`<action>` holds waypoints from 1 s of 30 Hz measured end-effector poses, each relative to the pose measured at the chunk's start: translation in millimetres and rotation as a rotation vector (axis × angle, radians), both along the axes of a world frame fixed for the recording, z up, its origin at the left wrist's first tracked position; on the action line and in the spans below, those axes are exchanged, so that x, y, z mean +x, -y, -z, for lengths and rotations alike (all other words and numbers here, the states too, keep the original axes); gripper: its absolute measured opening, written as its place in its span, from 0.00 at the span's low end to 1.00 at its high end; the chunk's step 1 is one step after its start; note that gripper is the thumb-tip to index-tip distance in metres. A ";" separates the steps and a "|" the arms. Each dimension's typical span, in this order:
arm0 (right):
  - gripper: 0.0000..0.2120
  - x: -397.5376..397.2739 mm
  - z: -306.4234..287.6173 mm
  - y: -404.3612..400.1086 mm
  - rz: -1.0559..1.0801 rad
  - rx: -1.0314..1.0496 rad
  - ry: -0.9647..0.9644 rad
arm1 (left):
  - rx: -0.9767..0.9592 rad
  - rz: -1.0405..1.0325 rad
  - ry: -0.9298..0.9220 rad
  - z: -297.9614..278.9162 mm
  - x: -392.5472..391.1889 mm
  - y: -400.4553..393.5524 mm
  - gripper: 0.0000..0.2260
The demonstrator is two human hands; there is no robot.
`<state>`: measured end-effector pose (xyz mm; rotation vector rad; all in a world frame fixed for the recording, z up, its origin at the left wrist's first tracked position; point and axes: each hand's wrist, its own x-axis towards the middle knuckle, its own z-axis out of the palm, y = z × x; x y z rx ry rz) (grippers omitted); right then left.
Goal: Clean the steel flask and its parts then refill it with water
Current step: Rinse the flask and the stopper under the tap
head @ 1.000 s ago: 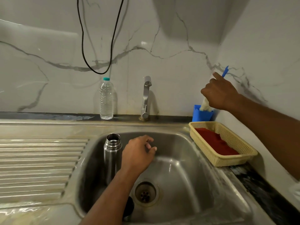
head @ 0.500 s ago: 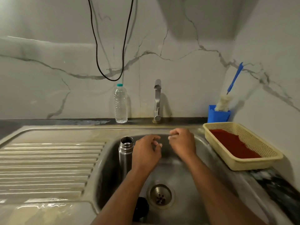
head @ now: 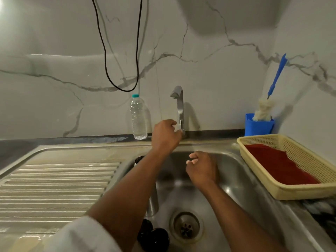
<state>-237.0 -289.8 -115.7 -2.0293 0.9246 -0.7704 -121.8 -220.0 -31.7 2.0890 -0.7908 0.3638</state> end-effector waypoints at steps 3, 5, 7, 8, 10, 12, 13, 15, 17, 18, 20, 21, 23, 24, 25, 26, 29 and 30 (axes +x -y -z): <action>0.10 3.1 1.1 1.1 0.010 0.012 0.006 | 0.006 0.021 0.000 -6.7 16.8 22.0 0.18; 0.10 5.5 2.9 1.5 0.013 0.019 0.010 | 0.033 0.036 0.029 -8.2 24.7 34.8 0.12; 0.10 7.2 5.1 1.3 0.008 0.017 0.012 | 0.027 0.024 0.047 -6.6 33.5 43.5 0.06; 0.10 7.7 6.0 1.4 0.006 0.016 0.008 | 0.011 0.017 0.041 -5.4 36.9 46.3 0.05; 0.10 7.2 6.2 1.3 0.006 0.010 0.005 | -0.014 0.016 0.031 -4.0 41.3 49.0 0.05; 0.10 6.2 6.9 1.3 0.006 0.005 0.010 | -0.040 0.035 0.017 -4.4 45.9 48.1 0.05; 0.10 6.2 7.3 1.3 0.004 0.007 0.008 | -0.054 0.040 -0.004 -5.4 47.0 46.1 0.04; 0.10 6.2 7.2 0.9 -0.001 0.013 0.008 | -0.104 0.059 -0.078 -5.4 52.4 40.4 0.02; 0.10 6.8 7.2 1.4 -0.005 0.015 0.013 | -0.148 0.076 -0.192 -2.8 60.5 34.7 0.05; 0.10 6.7 6.9 1.1 -0.008 0.013 0.009 | -0.160 0.086 -0.240 -0.7 65.3 32.8 0.09; 0.10 6.8 6.6 0.7 -0.015 0.008 0.000 | -0.167 0.105 -0.283 1.4 72.7 32.3 0.13; 0.11 6.8 6.9 0.5 -0.018 0.007 -0.004 | -0.161 0.107 -0.290 1.9 75.1 32.5 0.14; 0.11 7.1 7.9 -0.1 -0.025 0.001 -0.009 | -0.184 0.131 -0.339 2.1 77.4 31.7 0.17; 0.10 7.5 8.9 0.0 -0.026 -0.007 -0.009 | -0.195 0.151 -0.358 0.7 75.7 30.2 0.18; 0.10 7.8 9.6 0.3 -0.025 -0.014 -0.008 | -0.197 0.167 -0.360 -0.9 73.9 28.0 0.19; 0.10 8.2 9.8 0.4 -0.024 -0.016 -0.008 | -0.185 0.185 -0.347 -2.0 72.2 26.0 0.17; 0.10 8.7 10.6 -1.1 -0.045 -0.014 -0.010 | -0.028 0.170 -0.238 -7.9 62.2 10.2 0.07; 0.10 8.2 10.6 -2.7 -0.055 -0.008 -0.013 | 0.028 0.152 -0.201 -9.4 59.5 1.5 0.09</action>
